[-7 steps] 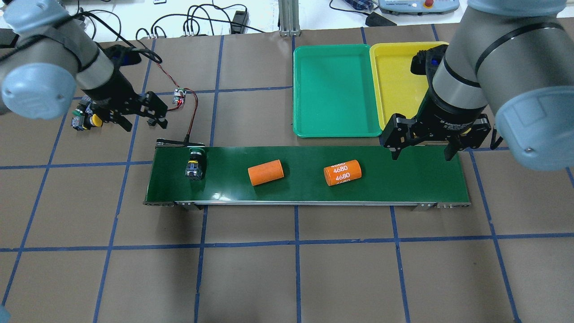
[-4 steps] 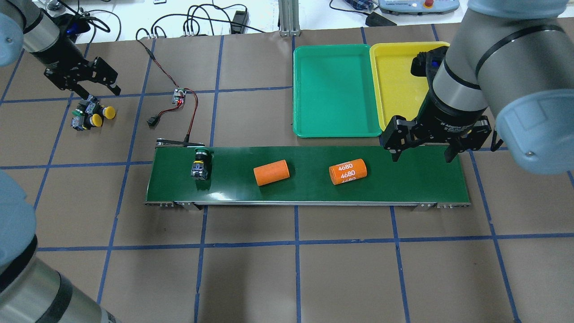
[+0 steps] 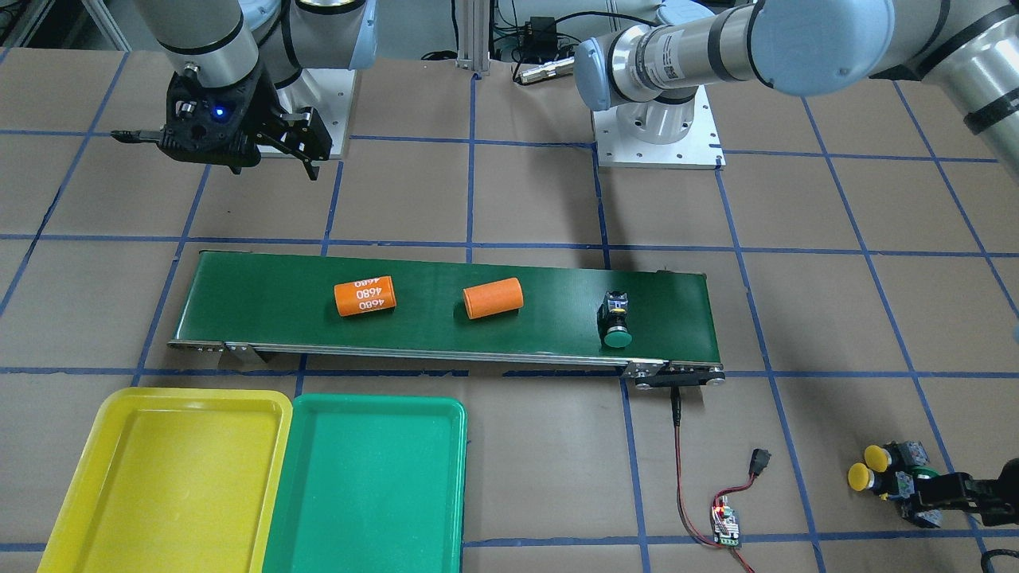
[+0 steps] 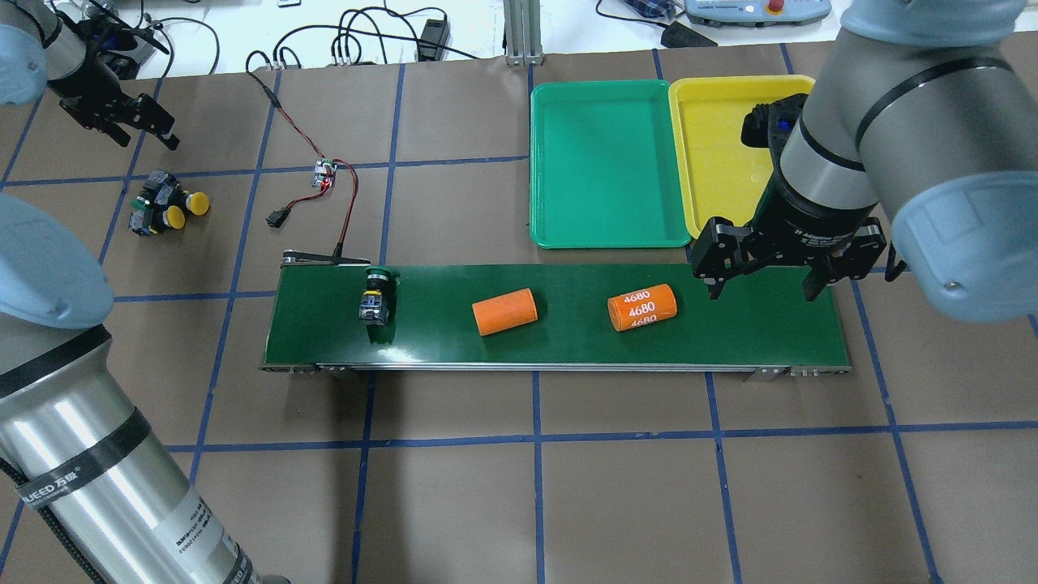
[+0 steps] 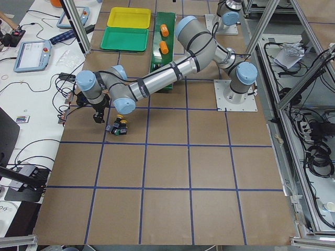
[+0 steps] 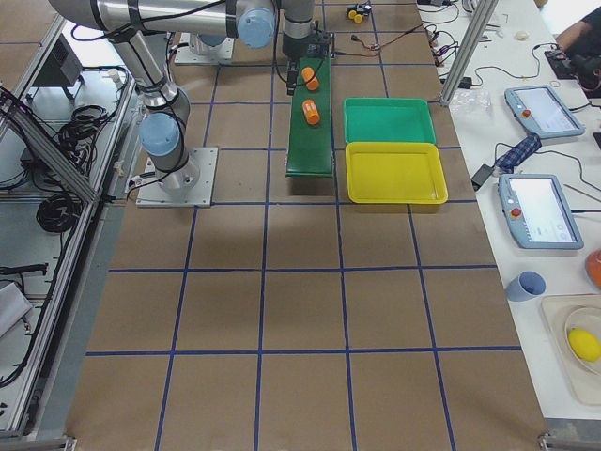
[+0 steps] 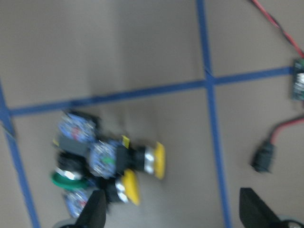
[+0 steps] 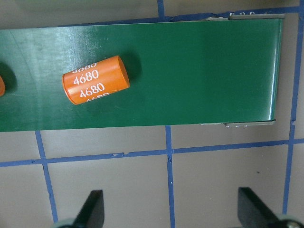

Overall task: Sort buttons by color to trays
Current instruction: 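Move the left gripper back and grasp another green-capped button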

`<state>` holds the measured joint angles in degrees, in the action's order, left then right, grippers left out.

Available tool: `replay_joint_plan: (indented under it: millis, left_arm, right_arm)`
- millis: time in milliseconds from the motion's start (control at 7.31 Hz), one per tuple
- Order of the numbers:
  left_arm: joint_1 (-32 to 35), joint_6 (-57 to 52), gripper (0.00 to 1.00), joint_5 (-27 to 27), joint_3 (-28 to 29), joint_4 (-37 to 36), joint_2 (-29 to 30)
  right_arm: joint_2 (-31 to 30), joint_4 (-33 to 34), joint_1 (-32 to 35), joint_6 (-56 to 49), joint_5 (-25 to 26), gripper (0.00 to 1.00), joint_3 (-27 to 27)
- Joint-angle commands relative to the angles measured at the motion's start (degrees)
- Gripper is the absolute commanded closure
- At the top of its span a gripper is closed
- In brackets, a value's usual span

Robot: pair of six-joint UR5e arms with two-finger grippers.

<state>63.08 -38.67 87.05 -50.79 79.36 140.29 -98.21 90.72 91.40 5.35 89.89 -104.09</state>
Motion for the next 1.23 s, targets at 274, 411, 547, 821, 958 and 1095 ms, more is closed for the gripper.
replay_joint_plan:
  millis: [274, 411, 547, 821, 958, 1095]
  left_arm:
    - [-1.8, -6.4, 0.0, 0.4, 4.9, -1.4, 7.5]
    - [-2.0, -6.6, 0.0, 0.2, 4.1, -1.3, 7.7]
    - [-2.0, -6.6, 0.0, 0.1, 3.9, -1.2, 7.9]
    - [-2.1, -7.1, 0.0, 0.2, 2.5, -0.7, 7.9]
    - [-2.2, -7.5, 0.01, 0.1, 1.7, -0.5, 7.9]
    - [-2.2, -7.6, 0.1, 0.2, 0.9, -0.5, 7.5]
  right_arm:
    - [0.0, 0.8, 0.0, 0.5, 0.1, 0.0, 0.0]
    - [0.0, 1.0, 0.0, 0.8, -0.2, 0.0, 0.1]
    - [0.1, 0.9, 0.0, 1.1, 0.2, 0.0, 0.1]
    - [0.7, 1.0, 0.0, 1.4, 0.5, 0.0, 0.1]
    - [0.8, 1.0, 0.0, 1.3, 0.3, 0.0, 0.1]
    - [0.8, 0.9, 0.0, 1.4, 0.3, 0.0, 0.0]
